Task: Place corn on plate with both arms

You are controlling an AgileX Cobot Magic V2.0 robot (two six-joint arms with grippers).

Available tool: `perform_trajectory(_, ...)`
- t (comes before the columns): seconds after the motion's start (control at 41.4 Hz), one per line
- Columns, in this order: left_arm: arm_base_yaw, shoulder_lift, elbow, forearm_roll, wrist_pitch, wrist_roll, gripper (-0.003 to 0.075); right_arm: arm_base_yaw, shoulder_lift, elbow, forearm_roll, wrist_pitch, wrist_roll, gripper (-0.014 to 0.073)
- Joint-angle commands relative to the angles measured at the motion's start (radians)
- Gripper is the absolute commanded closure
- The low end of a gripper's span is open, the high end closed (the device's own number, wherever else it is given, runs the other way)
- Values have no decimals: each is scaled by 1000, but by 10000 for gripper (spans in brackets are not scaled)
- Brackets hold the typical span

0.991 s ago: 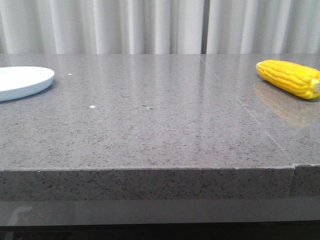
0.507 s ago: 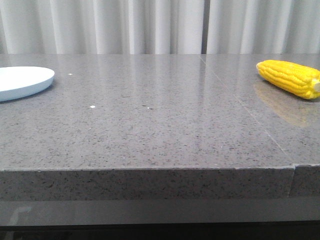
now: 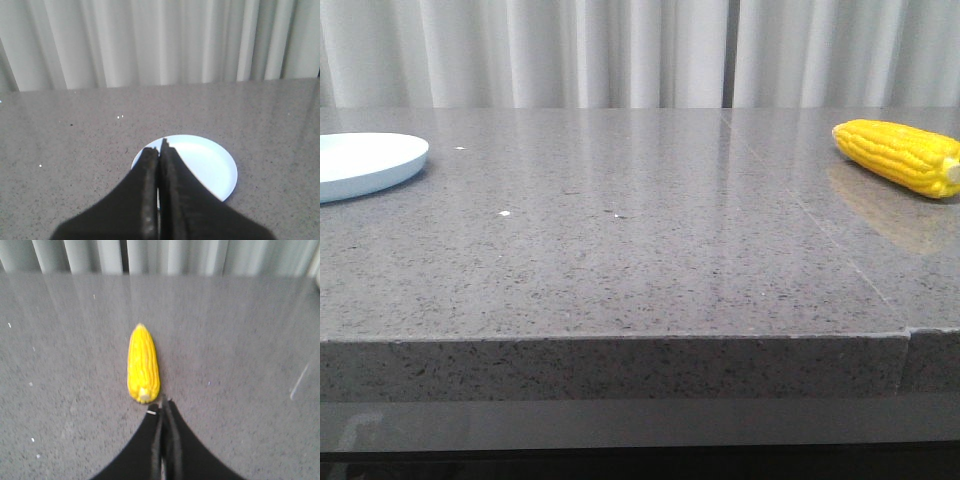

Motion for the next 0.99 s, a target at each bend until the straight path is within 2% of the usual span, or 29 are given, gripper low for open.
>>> perform_trajectory(0.0, 2, 49, -32, -8, -69, -5, 740, -1, 63, -35, -5, -58, -8, 662)
perform_trajectory(0.314, 2, 161, -32, -10, -64, -5, 740, -1, 198, -35, -5, -53, -8, 655)
perform_trajectory(0.411, 2, 189, -32, -10, -60, -5, 724, -1, 228, -35, -5, -52, -8, 575)
perform_trajectory(0.483, 2, 208, -32, -10, -53, -5, 647, -1, 248, -35, -6, -51, -9, 440)
perform_trajectory(0.556, 2, 226, -32, -10, -49, -5, 494, -1, 262, -35, -6, -51, -9, 250)
perform_trajectory(0.58, 2, 230, -32, -10, -49, -5, 428, -1, 267, -35, -6, -52, -9, 152)
perform_trajectory(0.628, 2, 232, -32, -10, -47, -5, 332, -1, 274, -35, -6, -52, -9, 39)
perform_trajectory(0.652, 2, 239, -32, -10, -47, -5, 275, -1, 275, -35, -6, -52, -9, 1)
perform_trajectory(0.701, 2, 247, -32, -10, -47, -5, 211, -1, 280, -35, -6, -52, -9, -60)
perform_trajectory(0.773, 2, 255, -32, -10, -43, -5, 169, -1, 283, -35, -6, -52, -9, -65)
perform_trajectory(0.966, 2, 321, -63, -10, -17, -5, 175, -1, 283, -35, -5, -73, -9, -53)
